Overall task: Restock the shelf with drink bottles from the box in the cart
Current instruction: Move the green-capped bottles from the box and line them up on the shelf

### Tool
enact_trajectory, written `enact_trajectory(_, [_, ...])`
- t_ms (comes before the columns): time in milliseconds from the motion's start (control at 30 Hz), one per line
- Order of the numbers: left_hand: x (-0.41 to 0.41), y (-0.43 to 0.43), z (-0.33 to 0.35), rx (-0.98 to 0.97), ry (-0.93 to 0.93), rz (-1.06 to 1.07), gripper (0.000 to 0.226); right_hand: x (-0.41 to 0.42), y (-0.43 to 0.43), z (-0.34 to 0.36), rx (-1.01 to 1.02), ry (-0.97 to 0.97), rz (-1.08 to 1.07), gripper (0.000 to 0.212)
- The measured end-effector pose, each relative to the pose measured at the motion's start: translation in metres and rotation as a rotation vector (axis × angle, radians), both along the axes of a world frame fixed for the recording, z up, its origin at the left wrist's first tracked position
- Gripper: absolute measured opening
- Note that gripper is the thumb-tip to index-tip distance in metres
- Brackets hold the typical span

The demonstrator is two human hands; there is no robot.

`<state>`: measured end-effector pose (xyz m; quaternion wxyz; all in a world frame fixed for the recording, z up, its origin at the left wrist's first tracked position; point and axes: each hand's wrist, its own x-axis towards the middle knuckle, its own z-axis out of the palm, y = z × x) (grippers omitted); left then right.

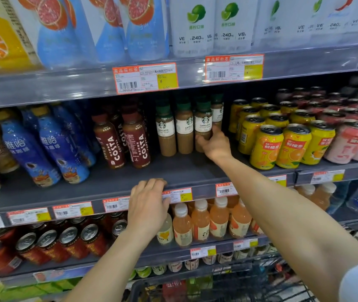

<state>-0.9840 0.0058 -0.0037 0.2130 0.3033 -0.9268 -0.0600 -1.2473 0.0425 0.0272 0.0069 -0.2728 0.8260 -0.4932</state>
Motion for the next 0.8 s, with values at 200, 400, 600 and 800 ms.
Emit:
enact_trajectory(200, [-0.001, 0.000, 0.000, 0.002, -0.006, 0.005, 0.042, 0.002, 0.003, 0.007, 0.046, -0.042, 0.018, 0.055])
enact_trajectory(400, [-0.003, -0.002, 0.003, 0.009, -0.049, -0.007, 0.047, 0.015, 0.030, 0.008, 0.113, -0.011, 0.035, 0.061])
enact_trajectory(600, [0.020, 0.023, 0.008, -0.038, -0.027, -0.058, 0.054, 0.059, 0.078, 0.012, 0.088, 0.098, 0.041, 0.052])
enact_trajectory(800, [0.094, 0.090, -0.053, 0.059, 0.033, -0.184, 0.046, 0.131, 0.151, -0.017, 0.075, 0.077, 0.043, 0.040])
